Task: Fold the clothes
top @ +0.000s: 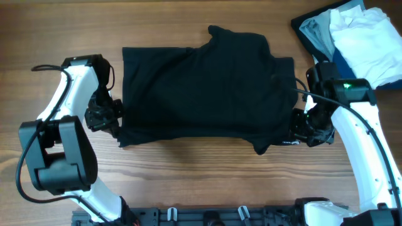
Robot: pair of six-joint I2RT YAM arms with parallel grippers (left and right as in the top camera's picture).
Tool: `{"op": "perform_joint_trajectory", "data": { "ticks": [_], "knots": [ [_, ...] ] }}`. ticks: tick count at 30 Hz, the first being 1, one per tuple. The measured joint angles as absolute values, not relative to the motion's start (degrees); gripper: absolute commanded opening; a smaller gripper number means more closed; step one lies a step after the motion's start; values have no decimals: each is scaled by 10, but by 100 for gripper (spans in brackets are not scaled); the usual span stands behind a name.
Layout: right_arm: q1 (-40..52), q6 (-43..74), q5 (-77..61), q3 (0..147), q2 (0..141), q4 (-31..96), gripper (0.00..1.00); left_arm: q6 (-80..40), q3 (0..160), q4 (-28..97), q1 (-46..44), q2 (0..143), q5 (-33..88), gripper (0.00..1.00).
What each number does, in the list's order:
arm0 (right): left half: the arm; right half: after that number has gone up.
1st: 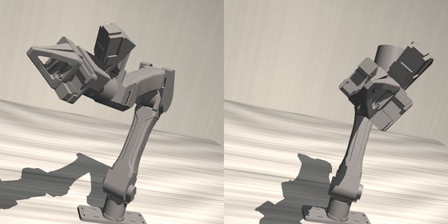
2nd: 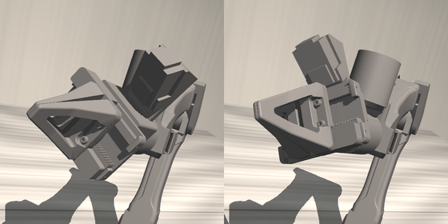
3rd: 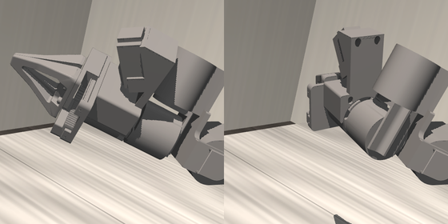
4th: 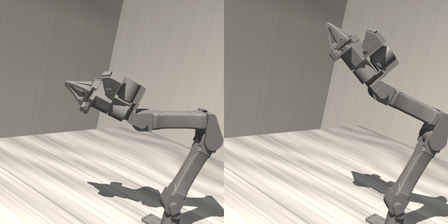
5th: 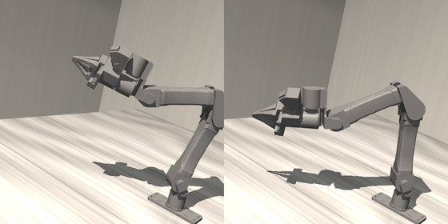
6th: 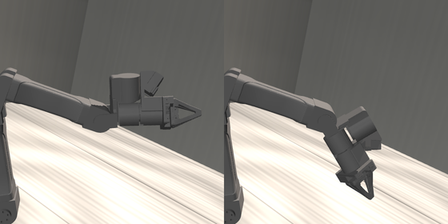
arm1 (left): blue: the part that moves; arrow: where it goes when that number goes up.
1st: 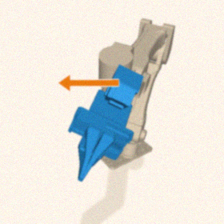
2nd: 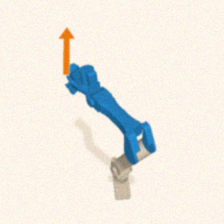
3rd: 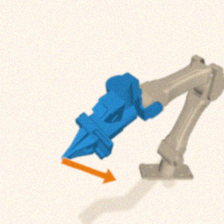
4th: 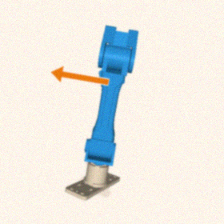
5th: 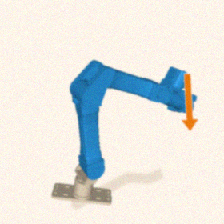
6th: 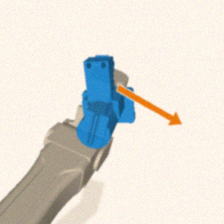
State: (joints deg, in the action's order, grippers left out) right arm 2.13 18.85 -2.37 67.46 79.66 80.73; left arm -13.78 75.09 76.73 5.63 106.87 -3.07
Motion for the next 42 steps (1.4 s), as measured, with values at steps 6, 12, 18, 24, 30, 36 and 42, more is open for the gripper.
{"op": "perform_joint_trajectory", "data": {
  "ticks": [6,12,18,24,30,36,42],
  "knots": [
    [-6,177,-25,674,804,676,4,-143,751,689,57,1069,-31,4],
    [-6,162,-25,673,860,575,4,-144,750,594,57,1061,-30,4],
    [-6,149,-25,673,909,532,4,-143,750,534,57,1014,-31,4],
    [-7,133,-25,673,916,486,4,-143,750,473,57,998,-31,4],
    [-23,116,-28,673,928,469,4,-142,750,465,57,998,-30,4],
    [-23,111,-34,673,947,447,36,-142,750,469,57,998,-31,27],
    [-24,101,-43,673,961,435,100,-140,750,473,57,998,-33,100]
  ]
}}
